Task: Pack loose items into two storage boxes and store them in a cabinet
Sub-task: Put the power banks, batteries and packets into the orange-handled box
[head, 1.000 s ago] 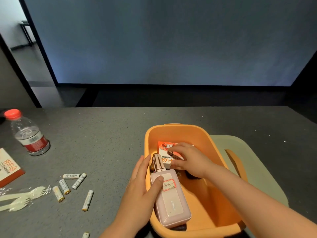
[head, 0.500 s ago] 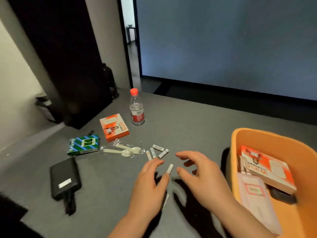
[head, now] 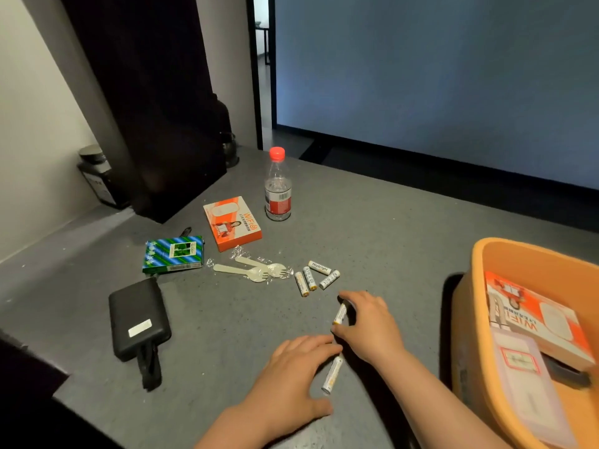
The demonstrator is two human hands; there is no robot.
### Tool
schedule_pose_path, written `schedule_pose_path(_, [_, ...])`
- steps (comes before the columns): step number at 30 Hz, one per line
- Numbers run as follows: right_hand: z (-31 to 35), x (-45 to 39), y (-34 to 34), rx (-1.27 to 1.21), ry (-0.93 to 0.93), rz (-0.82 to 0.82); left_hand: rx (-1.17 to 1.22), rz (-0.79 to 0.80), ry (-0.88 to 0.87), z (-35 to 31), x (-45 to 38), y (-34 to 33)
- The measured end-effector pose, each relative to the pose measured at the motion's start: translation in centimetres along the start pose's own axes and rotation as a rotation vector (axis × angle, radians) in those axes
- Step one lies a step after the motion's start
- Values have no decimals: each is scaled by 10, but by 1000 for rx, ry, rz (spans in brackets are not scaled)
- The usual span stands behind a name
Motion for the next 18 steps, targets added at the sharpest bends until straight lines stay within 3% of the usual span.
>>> schedule_pose_path(8, [-16,4,6,-22,8,-76,-9,71,-164,8,-27,-8])
schedule_pose_path(14, [-30,43,3,-7,130,-41,-19,-159,-17,34,-23,11])
schedule_pose_path(18, [-11,52,-14,-50,232,16,-27,-154,-19,38,-22,14])
Point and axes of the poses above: each hand's wrist, its own x-axis away from the middle knuckle, its own y-axis out of the back of the hand, z = x × y, the point moved 6 cm from there along -x, towards the middle knuckle, and after that the axes turned 11 degrees about -y, right-handed, at the moved point
